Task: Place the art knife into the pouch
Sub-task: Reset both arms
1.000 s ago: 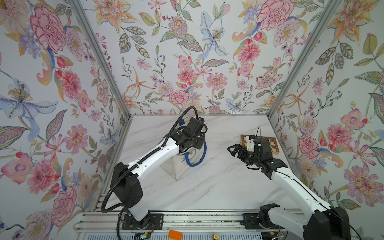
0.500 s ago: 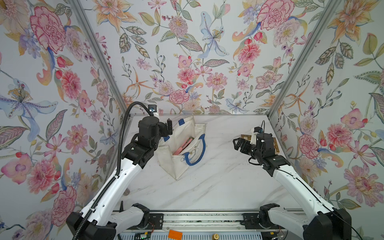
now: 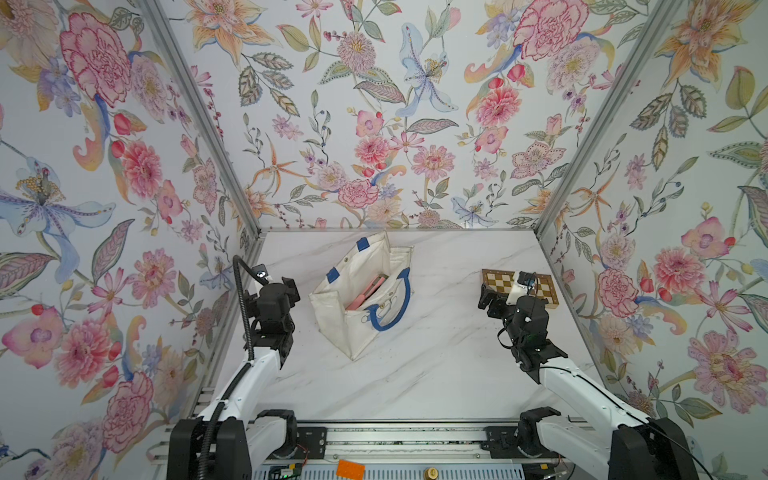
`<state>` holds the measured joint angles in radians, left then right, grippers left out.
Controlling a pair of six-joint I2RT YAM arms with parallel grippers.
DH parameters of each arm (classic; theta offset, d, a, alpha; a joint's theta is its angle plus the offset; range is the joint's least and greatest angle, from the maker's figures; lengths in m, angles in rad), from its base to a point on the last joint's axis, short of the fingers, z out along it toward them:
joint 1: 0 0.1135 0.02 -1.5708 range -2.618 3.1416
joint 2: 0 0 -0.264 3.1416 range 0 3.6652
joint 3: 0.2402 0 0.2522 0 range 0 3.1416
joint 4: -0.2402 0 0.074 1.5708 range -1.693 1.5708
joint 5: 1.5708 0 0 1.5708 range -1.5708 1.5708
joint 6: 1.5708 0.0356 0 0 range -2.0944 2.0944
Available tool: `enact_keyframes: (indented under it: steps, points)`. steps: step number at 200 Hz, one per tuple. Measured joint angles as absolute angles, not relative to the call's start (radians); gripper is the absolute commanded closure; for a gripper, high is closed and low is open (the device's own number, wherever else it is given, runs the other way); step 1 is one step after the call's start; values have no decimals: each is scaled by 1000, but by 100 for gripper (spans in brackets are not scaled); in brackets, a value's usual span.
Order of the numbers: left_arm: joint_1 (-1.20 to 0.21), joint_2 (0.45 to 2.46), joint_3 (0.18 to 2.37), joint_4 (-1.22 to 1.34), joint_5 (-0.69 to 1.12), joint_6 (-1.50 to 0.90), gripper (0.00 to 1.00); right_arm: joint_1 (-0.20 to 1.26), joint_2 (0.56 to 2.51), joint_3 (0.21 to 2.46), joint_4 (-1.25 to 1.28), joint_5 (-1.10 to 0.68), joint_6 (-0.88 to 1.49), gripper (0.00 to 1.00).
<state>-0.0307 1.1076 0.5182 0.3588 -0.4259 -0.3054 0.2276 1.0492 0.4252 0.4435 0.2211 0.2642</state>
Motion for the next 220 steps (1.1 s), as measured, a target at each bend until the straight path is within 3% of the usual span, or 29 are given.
enact_keyframes:
  steps: [87,175,220]
  points:
    - [-28,1416,317,925,-386,-171,1,120,1199,326,674,224,270,1]
    - [-31,1465,310,1093,-331,-118,1,-47,1201,262,850,180,180,1]
    - [-46,1559,162,1325,-260,-81,0,-69,1298,228,924,173,142,1]
